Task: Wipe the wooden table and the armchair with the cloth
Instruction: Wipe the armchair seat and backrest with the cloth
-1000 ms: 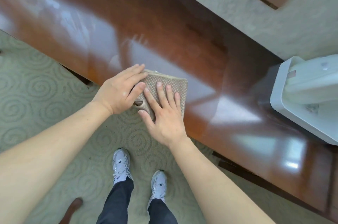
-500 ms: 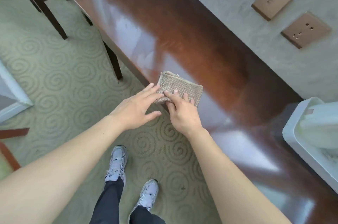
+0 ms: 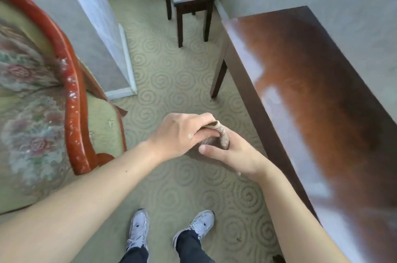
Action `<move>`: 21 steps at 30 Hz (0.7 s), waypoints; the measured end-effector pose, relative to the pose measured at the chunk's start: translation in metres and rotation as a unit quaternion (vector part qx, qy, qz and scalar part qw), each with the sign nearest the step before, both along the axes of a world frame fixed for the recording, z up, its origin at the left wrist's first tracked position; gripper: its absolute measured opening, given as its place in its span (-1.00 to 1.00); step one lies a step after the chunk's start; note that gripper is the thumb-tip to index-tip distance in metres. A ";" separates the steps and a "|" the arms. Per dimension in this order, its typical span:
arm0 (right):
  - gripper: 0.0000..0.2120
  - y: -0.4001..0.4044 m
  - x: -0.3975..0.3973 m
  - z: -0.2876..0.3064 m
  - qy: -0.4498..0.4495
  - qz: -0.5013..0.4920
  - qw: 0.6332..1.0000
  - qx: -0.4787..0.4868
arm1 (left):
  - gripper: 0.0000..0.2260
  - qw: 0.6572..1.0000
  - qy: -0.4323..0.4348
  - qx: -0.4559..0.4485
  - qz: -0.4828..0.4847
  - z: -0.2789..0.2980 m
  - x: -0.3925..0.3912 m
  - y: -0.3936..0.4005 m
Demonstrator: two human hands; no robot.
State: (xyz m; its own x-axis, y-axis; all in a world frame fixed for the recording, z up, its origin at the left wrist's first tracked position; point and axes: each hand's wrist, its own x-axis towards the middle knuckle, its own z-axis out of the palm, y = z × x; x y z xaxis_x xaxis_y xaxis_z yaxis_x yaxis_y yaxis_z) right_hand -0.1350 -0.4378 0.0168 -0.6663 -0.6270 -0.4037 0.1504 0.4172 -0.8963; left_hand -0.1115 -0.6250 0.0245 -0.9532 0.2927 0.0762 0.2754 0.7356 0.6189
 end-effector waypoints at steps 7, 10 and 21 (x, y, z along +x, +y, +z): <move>-0.63 -0.133 0.071 0.011 -0.147 0.056 0.985 -0.075 | -0.56 0.978 0.120 -0.156 0.072 0.032 0.082 -0.132; -0.58 -0.194 0.118 0.002 -0.213 0.034 0.970 -0.112 | -0.54 0.973 0.093 -0.136 0.162 0.019 0.129 -0.198; -0.48 -0.369 0.225 -0.036 -0.318 -0.242 0.883 -0.246 | -0.33 0.912 -0.171 -0.059 0.368 -0.068 0.325 -0.392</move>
State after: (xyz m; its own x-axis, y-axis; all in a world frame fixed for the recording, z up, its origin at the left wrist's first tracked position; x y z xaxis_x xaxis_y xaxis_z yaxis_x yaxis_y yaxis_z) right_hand 0.0899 -0.8066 -0.0193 -0.6409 -0.5341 -0.5513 0.7427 -0.2502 -0.6211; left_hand 0.2134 -1.0173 -0.0434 -0.8562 -0.4500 -0.2538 -0.5153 0.7093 0.4810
